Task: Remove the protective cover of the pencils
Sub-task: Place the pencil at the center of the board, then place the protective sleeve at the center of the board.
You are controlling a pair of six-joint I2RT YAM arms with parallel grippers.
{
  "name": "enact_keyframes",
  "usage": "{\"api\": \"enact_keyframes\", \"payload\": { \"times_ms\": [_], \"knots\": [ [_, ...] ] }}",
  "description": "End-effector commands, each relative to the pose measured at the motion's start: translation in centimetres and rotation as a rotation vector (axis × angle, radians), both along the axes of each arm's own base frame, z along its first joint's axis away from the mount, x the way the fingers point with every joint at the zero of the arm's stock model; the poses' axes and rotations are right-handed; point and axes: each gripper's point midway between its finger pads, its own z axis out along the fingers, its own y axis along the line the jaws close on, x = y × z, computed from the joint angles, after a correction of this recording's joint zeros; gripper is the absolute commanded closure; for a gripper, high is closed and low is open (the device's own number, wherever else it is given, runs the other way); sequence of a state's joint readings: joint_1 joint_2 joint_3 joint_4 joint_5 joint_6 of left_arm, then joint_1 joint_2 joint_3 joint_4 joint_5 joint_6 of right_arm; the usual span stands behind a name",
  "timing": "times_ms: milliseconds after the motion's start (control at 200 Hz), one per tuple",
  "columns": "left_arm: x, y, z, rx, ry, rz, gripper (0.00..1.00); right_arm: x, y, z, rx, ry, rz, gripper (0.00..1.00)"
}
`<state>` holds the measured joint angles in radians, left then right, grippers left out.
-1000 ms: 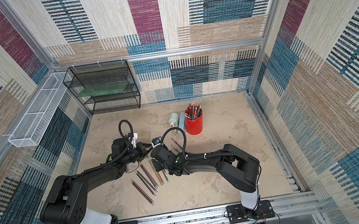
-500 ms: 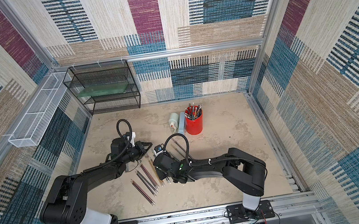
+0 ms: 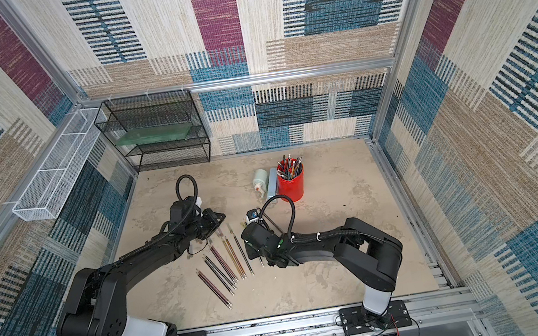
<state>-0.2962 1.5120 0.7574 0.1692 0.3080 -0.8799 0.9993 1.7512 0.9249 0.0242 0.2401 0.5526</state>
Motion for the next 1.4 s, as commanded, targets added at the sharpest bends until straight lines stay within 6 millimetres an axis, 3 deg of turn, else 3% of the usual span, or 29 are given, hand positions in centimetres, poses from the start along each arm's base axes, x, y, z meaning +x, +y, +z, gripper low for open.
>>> {"api": "enact_keyframes", "payload": {
  "times_ms": [0,140,516,977,1392],
  "knots": [
    [0.7,0.4,-0.6,0.098,-0.007,0.019,1.00,0.3,0.8,0.0,0.019,-0.001,0.006,1.00],
    [1.7,0.4,-0.4,0.187,0.008,-0.019,0.99,0.3,1.1,-0.3,0.010,0.016,0.011,1.00],
    [2.1,-1.1,-3.8,0.202,0.136,-0.111,1.00,0.2,1.9,-1.7,-0.020,0.056,0.035,1.00],
    [1.5,-1.1,-3.5,0.234,0.146,-0.124,1.00,-0.3,2.4,-3.1,-0.036,0.098,0.041,0.98],
    [1.5,-1.1,-3.2,0.239,0.140,-0.125,1.00,-0.2,2.6,-2.9,-0.049,0.096,0.037,0.85]
  ]
}}
